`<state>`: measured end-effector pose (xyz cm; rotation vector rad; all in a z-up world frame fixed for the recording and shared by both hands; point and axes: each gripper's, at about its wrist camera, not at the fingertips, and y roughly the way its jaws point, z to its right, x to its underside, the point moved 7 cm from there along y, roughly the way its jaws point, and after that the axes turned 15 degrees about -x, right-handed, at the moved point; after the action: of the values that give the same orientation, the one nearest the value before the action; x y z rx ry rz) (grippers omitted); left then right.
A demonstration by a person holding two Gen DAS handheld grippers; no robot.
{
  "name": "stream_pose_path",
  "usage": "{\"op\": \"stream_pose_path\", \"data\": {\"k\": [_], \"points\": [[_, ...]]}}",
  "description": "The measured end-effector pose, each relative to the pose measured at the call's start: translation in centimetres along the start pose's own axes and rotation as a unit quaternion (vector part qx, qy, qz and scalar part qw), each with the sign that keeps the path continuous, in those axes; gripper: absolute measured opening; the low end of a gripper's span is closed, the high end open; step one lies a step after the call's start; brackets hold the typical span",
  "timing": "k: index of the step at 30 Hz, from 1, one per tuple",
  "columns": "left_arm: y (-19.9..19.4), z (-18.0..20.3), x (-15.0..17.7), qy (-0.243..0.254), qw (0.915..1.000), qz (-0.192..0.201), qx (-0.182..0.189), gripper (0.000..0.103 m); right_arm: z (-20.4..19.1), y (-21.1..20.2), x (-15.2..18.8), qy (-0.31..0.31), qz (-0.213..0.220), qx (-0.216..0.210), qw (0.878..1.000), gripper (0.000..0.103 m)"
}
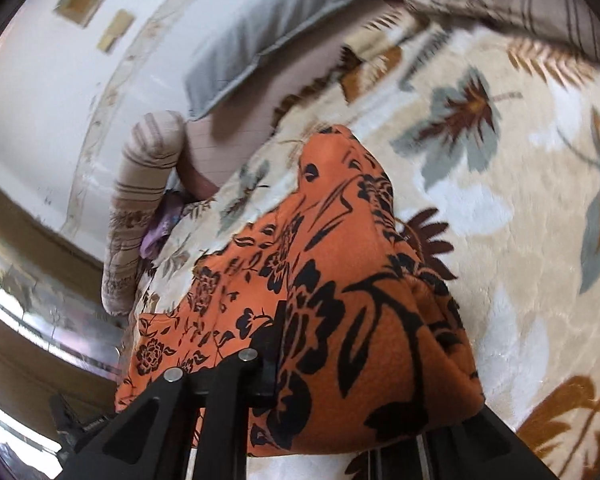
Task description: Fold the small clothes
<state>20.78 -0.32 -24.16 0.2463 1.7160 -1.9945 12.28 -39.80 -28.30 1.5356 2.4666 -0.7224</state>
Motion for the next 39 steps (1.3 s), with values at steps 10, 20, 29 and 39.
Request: {"op": "stream_pose_path", "data": {"k": [10,20,29,39], "points": [[0.2,-2.3,4.4,0.053,0.9967,-0.031,-0.052,0.023,4.5,-0.6,3.2,0.082,-0.090,0.012,0.993,0.021],[-8.0,-3.2,1.2,0.097,0.9801,0.115,-0.130,0.047,6.1,-5.8,-1.0,0.091,0.027,0.074,0.993,0.049],[-4.7,2.8,1.2,0.207,0.9597,0.128,-0.141,0.057,0.3,-3.5,-0.6,-0.046,0.001,0.017,0.999,0.046],[2.1,1.4,3.1,0.212,0.9617,0.016,-0.172,0.062,3.4,0.8,2.6,0.015,-0.111,0.029,0.993,0.038]]}}
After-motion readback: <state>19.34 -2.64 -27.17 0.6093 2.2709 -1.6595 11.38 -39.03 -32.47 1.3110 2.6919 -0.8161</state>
